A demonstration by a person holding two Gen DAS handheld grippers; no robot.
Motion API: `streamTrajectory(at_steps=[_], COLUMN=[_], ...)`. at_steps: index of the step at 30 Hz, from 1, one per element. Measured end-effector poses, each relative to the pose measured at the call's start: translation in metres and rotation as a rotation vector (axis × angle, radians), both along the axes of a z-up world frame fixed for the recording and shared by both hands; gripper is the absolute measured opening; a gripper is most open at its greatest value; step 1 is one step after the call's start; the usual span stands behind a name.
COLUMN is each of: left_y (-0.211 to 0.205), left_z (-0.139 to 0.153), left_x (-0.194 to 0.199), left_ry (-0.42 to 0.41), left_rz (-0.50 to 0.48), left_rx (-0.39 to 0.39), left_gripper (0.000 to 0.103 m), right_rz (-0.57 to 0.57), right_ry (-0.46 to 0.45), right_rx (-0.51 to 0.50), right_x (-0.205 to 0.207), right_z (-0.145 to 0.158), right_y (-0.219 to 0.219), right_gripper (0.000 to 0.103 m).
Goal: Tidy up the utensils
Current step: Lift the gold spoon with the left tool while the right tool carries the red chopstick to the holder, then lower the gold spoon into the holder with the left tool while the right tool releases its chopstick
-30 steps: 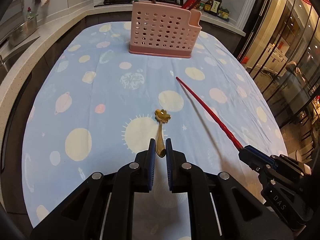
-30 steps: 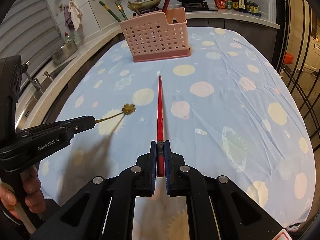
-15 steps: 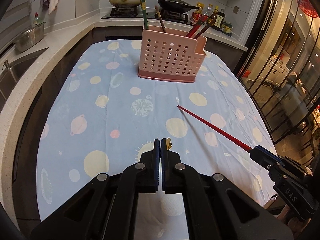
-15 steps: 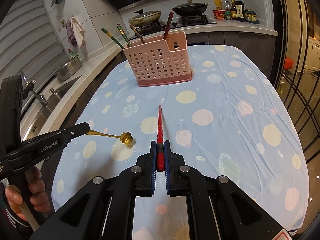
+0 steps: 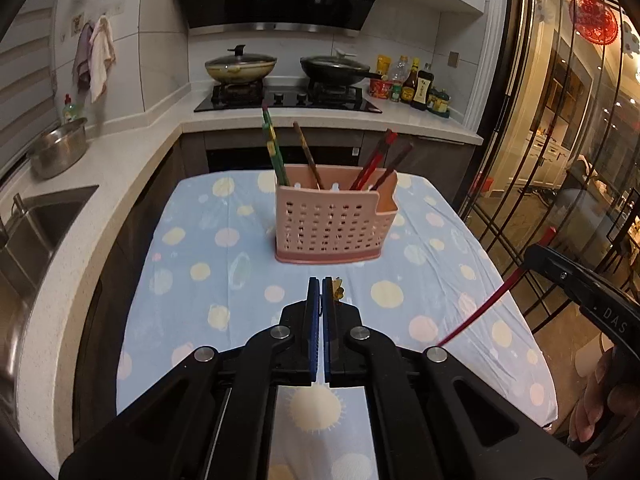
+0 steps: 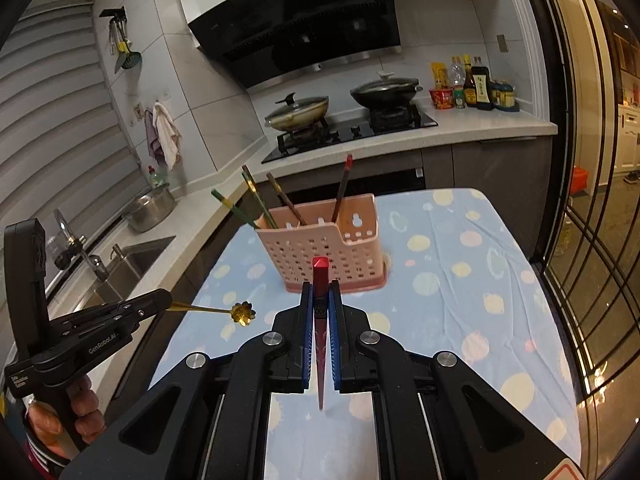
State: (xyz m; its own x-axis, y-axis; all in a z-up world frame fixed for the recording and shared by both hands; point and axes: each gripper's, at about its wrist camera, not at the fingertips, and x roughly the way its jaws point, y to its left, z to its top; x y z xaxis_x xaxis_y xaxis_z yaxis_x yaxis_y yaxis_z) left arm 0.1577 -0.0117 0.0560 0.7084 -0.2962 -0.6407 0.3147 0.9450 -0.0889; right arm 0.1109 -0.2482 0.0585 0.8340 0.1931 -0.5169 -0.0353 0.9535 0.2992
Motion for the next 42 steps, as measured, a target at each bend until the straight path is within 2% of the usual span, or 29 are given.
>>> streamTrajectory(at_steps=[5,12,18,23,28,34,39,41,42], left_y=[-0.007,-0.016,-0.023,-0.031,-0.039,-0.038,-0.035,-0.033,-0.032], left_z=[0.031,0.062,0.08,0.074,0.054,0.031,0.023,0.022,0.022], left_x=[0.03,0.07,0.109,0.139,0.162,0.174,0.177,0.177,0.177], left_ry=[-0.065,-0.135,-0.174,-0.154,-0.111,-0.059,-0.051,-0.051,-0.049], left_rz=[0.005,0.025,0.045,0.049,0.054,0.059,0.069,0.084,0.089], left_rx=[-0.002,0.004,0.025,0.046,0.08,0.081,0.075,0.072,0.066], left_gripper=[0.001,0.001,0.001,0.001,0.001,0.001,0.003,0.013,0.025], right_rz=[-0.005,-0.026,-0.053,-0.068,-0.071,-0.065,-0.058,-0.064,-0.065], right_ry=[-0.082,-0.213,-0.28,-0.27,-0.207,-0.135,-0.091,-0.088,-0.087], right_rx=[-0.037,-0.025,-0.012,-0.017,-0.023,-0.022,-0.025,-0.029,-0.031], right_x=[0.03,0.071,0.108,0.143,0.174,0.192,0.198,0.197,0.196], right_z=[0.033,0.081,0.104,0.099,0.079,0.053,0.038,0.035,0.034], right_y=[0.0,-0.002,-0.003,0.0,0.003,0.005,0.007,0.007,0.007], right_gripper=[0.007,0.007,0.007,0.007,0.007,0.007,0.007,0.014,0.014])
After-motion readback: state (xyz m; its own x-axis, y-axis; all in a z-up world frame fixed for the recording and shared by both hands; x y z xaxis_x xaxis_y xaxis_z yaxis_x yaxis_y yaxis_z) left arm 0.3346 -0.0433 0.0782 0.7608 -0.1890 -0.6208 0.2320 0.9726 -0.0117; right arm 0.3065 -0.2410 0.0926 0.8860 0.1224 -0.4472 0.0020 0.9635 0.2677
